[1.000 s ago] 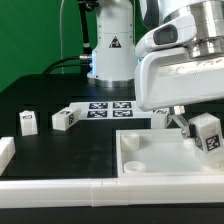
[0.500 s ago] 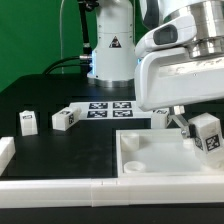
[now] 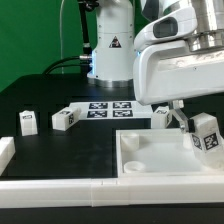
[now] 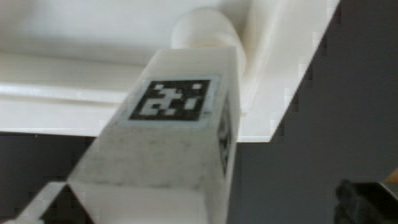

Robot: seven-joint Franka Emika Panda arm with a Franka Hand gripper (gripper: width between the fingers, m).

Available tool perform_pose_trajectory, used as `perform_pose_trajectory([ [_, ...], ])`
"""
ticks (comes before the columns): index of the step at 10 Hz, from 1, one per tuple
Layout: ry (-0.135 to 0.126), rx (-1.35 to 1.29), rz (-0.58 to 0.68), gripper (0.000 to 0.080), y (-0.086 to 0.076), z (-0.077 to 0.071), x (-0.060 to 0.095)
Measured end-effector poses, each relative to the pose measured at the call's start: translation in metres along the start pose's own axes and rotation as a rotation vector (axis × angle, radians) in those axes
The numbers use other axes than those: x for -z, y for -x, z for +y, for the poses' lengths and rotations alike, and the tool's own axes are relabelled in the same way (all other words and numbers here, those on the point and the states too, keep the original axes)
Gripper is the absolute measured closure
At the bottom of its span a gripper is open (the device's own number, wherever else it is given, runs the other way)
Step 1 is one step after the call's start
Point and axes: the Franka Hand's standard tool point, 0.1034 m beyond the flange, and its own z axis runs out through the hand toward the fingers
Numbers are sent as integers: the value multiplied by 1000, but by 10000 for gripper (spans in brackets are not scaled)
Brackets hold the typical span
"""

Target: Assemble one leg

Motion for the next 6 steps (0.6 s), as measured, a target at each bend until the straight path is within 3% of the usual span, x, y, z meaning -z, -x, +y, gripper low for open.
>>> perform_pose_trajectory([
  [1,0,0,-2,150,0,0,0],
  [2,-12,-1,-107,150,10,-1,-3],
  [4,-36,-3,-288,150,8,-3,0],
  [6,-70,-5,-505,150,16,-7,1],
])
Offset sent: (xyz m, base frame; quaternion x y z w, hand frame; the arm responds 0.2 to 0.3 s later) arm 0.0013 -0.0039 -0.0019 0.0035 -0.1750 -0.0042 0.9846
